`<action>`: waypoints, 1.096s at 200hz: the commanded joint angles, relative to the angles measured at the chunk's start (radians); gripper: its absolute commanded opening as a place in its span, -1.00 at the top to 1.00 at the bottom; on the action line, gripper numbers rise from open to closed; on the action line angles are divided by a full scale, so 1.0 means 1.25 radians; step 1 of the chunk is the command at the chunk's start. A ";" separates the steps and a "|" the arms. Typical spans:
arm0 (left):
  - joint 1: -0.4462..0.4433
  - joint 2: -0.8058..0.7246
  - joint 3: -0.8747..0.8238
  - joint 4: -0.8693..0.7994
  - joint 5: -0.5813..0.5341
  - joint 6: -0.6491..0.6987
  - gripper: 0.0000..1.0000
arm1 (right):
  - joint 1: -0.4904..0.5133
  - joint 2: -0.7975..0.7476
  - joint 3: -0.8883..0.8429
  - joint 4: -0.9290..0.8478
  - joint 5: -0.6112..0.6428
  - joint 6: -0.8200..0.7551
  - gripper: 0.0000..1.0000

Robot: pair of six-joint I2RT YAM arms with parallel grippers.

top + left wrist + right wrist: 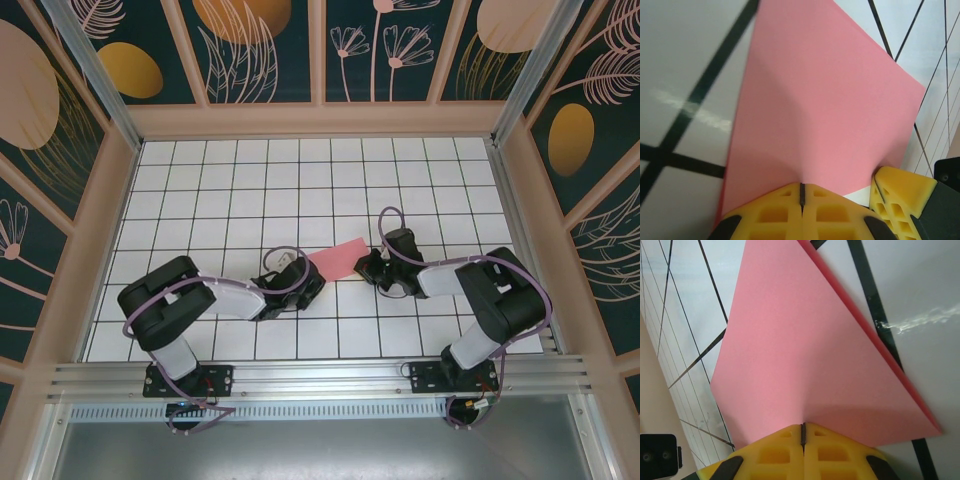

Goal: Fold a paper plane with a square sheet of paper (pick it up from the middle)

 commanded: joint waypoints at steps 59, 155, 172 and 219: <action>0.002 -0.056 -0.084 -0.165 -0.063 -0.051 1.00 | -0.033 0.002 -0.038 -0.083 0.073 -0.023 1.00; 0.018 -0.158 -0.017 -0.304 -0.133 0.080 0.87 | -0.040 -0.037 0.030 -0.155 0.078 -0.076 1.00; 0.046 -0.172 0.020 -0.325 -0.122 0.159 0.75 | -0.035 -0.059 0.068 -0.190 0.080 -0.107 1.00; 0.131 -0.144 0.122 -0.341 -0.027 0.362 0.33 | 0.018 -0.057 0.186 -0.333 0.179 -0.168 0.61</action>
